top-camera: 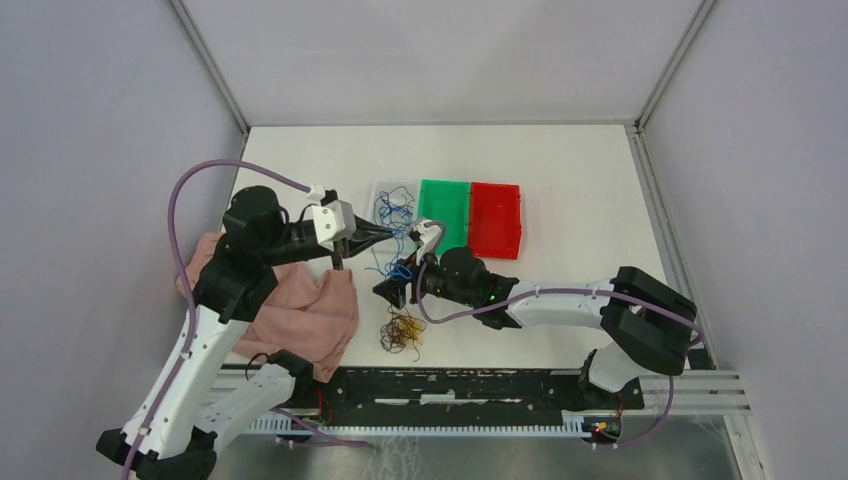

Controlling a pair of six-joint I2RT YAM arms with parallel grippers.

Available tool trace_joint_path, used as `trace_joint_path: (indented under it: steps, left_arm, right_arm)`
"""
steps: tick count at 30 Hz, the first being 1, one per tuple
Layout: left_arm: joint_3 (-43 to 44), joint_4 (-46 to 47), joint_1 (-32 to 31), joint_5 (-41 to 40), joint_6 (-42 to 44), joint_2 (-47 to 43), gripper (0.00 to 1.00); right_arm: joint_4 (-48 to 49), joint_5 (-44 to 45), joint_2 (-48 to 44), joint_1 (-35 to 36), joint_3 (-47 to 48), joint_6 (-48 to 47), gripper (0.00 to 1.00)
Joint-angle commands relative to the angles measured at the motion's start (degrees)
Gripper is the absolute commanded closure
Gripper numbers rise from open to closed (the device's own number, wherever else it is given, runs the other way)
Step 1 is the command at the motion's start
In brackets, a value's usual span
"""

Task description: Untangle the cables

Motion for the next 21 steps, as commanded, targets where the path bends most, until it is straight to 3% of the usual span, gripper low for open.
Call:
trace_joint_path:
  steps: [1, 13, 21]
  left_arm:
    - [5.1, 5.6, -0.3, 0.9, -3.9, 0.5, 0.97]
    - [10.5, 7.1, -0.3, -1.0, -3.3, 1.9, 0.97]
    - [8.8, 5.9, -0.3, -0.9, -2.5, 0.7, 0.97]
  right_arm:
    - [3.8, 5.7, 0.6, 0.1, -1.0, -0.4, 0.33]
    - [6.0, 12.5, -1.1, 0.1, -9.8, -0.3, 0.44]
    - [-3.7, 13.6, -18.2, -1.0, -10.6, -9.5, 0.28]
